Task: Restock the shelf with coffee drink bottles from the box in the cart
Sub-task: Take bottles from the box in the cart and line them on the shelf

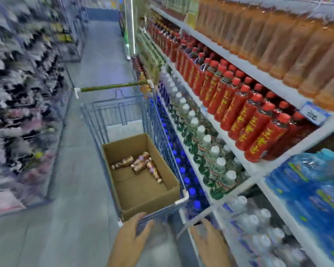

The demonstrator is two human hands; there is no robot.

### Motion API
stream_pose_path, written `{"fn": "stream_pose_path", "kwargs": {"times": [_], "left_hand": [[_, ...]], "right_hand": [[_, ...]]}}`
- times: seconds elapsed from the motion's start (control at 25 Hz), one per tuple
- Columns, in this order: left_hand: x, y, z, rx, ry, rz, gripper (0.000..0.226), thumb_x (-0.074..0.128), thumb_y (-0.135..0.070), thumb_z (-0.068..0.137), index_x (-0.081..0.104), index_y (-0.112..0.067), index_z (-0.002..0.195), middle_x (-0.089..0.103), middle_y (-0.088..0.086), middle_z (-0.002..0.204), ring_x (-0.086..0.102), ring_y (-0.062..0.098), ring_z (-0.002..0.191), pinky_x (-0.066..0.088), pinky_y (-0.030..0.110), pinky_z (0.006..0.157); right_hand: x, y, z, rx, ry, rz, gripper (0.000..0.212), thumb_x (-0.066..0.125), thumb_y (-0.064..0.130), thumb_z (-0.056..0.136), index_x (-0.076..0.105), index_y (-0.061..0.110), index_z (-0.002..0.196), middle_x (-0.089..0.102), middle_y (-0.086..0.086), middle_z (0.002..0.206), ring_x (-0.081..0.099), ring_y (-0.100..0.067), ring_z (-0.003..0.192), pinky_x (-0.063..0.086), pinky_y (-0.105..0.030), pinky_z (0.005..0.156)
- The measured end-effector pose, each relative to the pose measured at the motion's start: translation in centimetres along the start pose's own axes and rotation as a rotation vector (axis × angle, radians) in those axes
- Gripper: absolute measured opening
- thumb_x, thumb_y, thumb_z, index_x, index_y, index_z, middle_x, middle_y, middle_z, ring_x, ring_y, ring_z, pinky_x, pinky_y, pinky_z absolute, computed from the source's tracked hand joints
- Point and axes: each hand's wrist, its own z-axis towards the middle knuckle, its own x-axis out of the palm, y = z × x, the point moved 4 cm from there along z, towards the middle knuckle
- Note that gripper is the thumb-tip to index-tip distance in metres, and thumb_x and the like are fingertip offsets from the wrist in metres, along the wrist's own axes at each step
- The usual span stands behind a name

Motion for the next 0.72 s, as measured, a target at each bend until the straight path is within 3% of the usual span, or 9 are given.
{"fn": "stream_pose_path", "kwargs": {"times": [0.04, 0.08, 0.2, 0.36, 0.52, 0.72], "left_hand": [[-0.6, 1.1, 0.9, -0.037, -0.003, 0.003, 0.044, 0.064, -0.06, 0.081, 0.067, -0.036, 0.117, 0.065, -0.019, 0.117, 0.06, 0.001, 0.113, 0.036, 0.007, 0.085], [-1.1, 1.7, 1.7, -0.083, -0.001, -0.002, 0.04, 0.067, -0.057, 0.083, 0.068, -0.037, 0.118, 0.065, -0.017, 0.117, 0.061, 0.001, 0.112, 0.039, 0.012, 0.086], [-1.7, 2.7, 4.9, -0.124, 0.002, 0.012, 0.035, 0.067, -0.048, 0.091, 0.065, -0.035, 0.123, 0.066, -0.014, 0.118, 0.061, -0.01, 0.102, 0.039, 0.008, 0.083], [-1.4, 3.5, 11.1, -0.201, 0.067, 0.132, 0.052, 0.056, -0.056, 0.095, 0.055, -0.026, 0.138, 0.061, -0.005, 0.133, 0.059, 0.01, 0.116, 0.046, 0.023, 0.093], [-0.2, 2.3, 17.9, -0.225, 0.084, 0.223, 0.055, 0.05, -0.052, 0.099, 0.048, -0.021, 0.145, 0.054, -0.005, 0.144, 0.05, 0.014, 0.131, 0.04, 0.028, 0.108], [2.2, 1.9, 30.0, -0.237, 0.16, 0.357, 0.051, 0.052, -0.046, 0.099, 0.051, -0.019, 0.143, 0.058, 0.001, 0.141, 0.051, 0.018, 0.131, 0.04, 0.033, 0.11]], "right_hand": [[0.9, 0.9, 0.6, -0.022, 0.004, 0.027, 0.047, 0.068, 0.041, 0.092, 0.058, 0.023, 0.134, 0.06, -0.007, 0.139, 0.055, -0.022, 0.129, 0.034, -0.013, 0.089], [1.1, 2.5, 0.7, -0.042, 0.053, -0.052, 0.049, 0.066, 0.032, 0.095, 0.054, 0.02, 0.141, 0.059, -0.004, 0.141, 0.056, -0.019, 0.127, 0.03, -0.009, 0.085], [3.4, 4.6, 4.0, -0.025, 0.122, -0.167, 0.061, 0.059, 0.044, 0.097, 0.04, 0.026, 0.151, 0.045, 0.005, 0.152, 0.05, -0.014, 0.13, 0.038, -0.02, 0.096], [6.5, 5.9, 9.7, -0.033, 0.205, -0.203, 0.062, 0.055, 0.054, 0.096, 0.04, 0.028, 0.15, 0.043, 0.009, 0.153, 0.041, -0.015, 0.139, 0.036, -0.03, 0.112], [7.9, 6.9, 15.2, 0.02, 0.231, -0.201, 0.057, 0.053, 0.056, 0.095, 0.042, 0.034, 0.147, 0.045, 0.009, 0.15, 0.045, -0.014, 0.135, 0.035, -0.03, 0.108], [9.4, 7.2, 20.5, 0.102, 0.282, -0.206, 0.048, 0.059, 0.052, 0.094, 0.051, 0.036, 0.138, 0.053, 0.01, 0.143, 0.047, -0.012, 0.131, 0.035, -0.024, 0.099]]}}
